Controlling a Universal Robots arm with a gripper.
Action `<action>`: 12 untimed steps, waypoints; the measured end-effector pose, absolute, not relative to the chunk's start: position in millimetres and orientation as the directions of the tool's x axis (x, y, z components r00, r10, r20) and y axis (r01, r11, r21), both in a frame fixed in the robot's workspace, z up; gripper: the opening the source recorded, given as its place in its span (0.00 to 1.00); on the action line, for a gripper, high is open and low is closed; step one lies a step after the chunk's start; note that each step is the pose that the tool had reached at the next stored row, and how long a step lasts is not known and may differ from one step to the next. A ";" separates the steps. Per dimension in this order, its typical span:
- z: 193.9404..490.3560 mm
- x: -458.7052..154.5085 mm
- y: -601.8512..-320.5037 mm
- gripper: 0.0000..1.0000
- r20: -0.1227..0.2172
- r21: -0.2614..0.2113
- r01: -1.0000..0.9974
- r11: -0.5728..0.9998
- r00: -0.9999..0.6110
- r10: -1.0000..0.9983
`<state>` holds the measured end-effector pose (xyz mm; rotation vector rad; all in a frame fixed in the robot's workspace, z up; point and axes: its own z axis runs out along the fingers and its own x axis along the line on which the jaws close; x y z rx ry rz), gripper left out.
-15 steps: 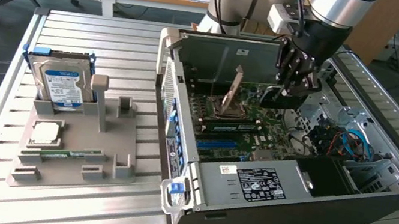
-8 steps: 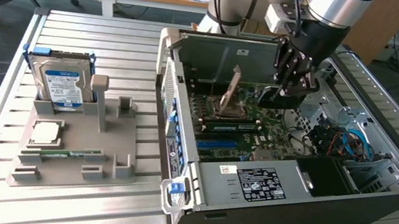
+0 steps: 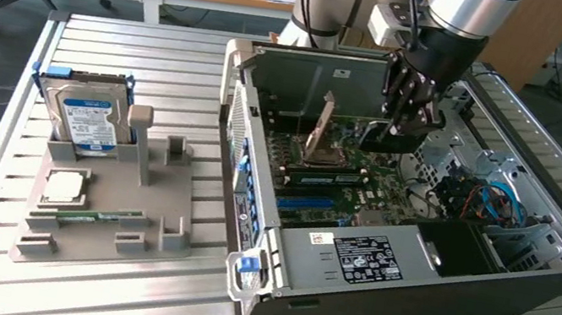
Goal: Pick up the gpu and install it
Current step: 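Insert the gpu into the slot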
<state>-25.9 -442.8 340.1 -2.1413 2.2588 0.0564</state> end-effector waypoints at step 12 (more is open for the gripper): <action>335.8 -26.4 -442.8 0.27 -0.046 0.007 -0.999 0.053 -0.054 -0.998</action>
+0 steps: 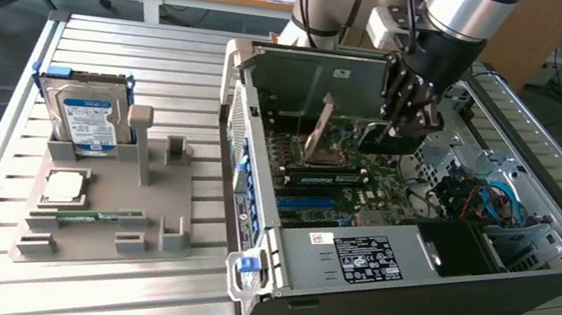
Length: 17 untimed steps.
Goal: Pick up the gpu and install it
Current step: 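Insert the gpu into the slot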
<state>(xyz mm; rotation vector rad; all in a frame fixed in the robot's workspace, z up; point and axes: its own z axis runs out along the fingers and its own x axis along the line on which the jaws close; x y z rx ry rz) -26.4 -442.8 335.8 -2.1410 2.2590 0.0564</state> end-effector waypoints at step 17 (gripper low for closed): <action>320.2 -30.3 -451.7 0.27 -0.047 0.007 -0.999 0.049 -0.049 -0.998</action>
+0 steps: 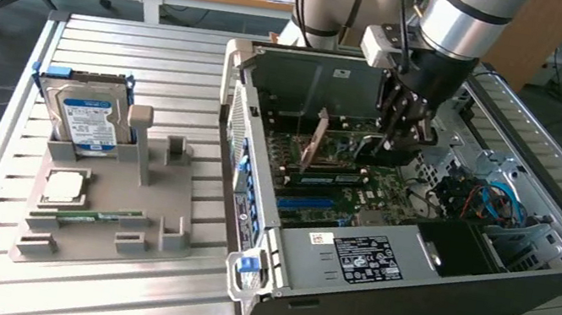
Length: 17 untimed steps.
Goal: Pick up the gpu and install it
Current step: 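Insert the gpu into the slot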
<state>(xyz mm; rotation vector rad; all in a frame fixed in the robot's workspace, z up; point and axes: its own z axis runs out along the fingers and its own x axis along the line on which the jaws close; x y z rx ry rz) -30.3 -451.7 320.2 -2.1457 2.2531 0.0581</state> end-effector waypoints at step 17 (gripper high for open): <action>311.5 -43.5 -456.6 0.27 -0.050 0.007 -0.999 0.046 -0.046 -0.998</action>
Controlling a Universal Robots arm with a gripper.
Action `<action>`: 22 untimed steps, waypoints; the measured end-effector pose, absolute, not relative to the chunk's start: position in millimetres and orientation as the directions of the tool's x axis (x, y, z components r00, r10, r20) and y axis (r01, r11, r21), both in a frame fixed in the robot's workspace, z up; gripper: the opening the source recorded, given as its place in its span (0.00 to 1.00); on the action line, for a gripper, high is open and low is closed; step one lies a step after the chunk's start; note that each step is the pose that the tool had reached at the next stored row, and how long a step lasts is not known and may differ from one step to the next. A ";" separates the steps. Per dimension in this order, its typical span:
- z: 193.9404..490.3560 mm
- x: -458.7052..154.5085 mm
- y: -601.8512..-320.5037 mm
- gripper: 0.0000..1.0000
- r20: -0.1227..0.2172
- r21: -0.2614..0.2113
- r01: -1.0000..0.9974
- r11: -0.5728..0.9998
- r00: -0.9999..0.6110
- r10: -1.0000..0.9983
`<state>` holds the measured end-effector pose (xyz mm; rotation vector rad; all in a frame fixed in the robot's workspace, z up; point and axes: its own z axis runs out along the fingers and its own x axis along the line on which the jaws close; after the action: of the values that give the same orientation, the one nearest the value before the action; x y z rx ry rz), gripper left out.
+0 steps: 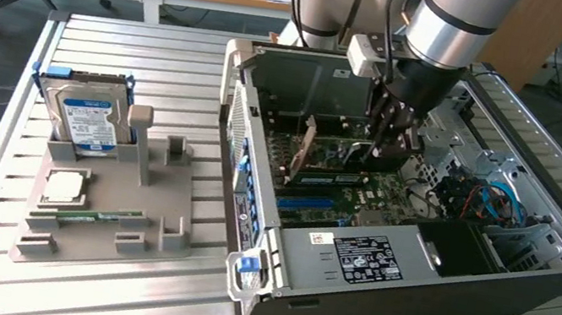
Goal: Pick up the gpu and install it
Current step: 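Insert the gpu into the slot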
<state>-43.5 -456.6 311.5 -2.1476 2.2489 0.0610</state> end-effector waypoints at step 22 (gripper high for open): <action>305.7 -44.8 -458.4 0.27 -0.050 0.007 -0.999 0.045 -0.045 -0.998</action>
<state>-44.8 -458.4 305.7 -2.1483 2.2477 0.0617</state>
